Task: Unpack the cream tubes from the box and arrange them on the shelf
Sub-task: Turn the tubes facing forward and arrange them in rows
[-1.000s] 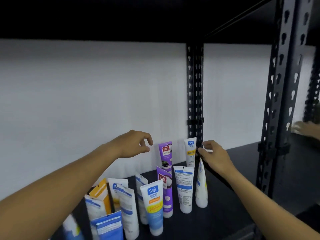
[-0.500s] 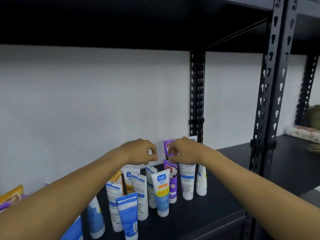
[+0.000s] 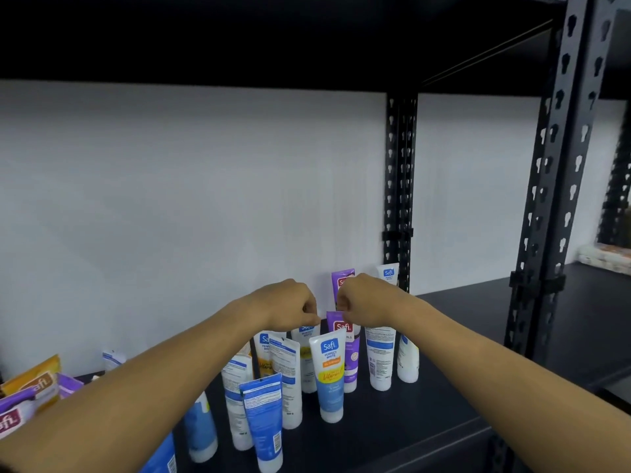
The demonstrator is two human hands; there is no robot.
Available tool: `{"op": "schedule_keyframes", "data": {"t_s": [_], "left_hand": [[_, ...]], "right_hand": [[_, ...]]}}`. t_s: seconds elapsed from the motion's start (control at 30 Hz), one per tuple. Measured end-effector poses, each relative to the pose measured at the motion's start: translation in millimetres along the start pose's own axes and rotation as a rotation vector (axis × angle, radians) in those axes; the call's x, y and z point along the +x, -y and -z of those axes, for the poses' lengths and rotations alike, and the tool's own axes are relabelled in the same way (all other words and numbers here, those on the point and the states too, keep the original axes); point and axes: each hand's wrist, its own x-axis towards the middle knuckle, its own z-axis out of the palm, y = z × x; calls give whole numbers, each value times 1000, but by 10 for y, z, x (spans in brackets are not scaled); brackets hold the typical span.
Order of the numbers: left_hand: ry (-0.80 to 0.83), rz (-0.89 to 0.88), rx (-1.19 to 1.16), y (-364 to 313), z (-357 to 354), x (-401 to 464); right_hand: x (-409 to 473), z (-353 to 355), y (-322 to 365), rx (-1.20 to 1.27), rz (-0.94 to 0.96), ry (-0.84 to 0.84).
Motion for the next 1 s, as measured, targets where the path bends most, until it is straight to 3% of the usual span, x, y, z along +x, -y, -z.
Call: {"op": "schedule_keyframes", "data": {"t_s": [0.2, 0.3, 0.43, 1.0], "left_hand": [[-89, -5, -103, 85, 19, 20], [-40, 13, -136, 120, 23, 39], [-4, -16, -107, 123, 12, 59], [-217, 88, 26, 842, 343, 26]], "right_hand": [[17, 2, -45, 49, 18, 27], [26, 4, -43, 75, 39, 41], [44, 1, -51, 91, 58, 55], [767, 359, 70, 141, 42, 9]]}}
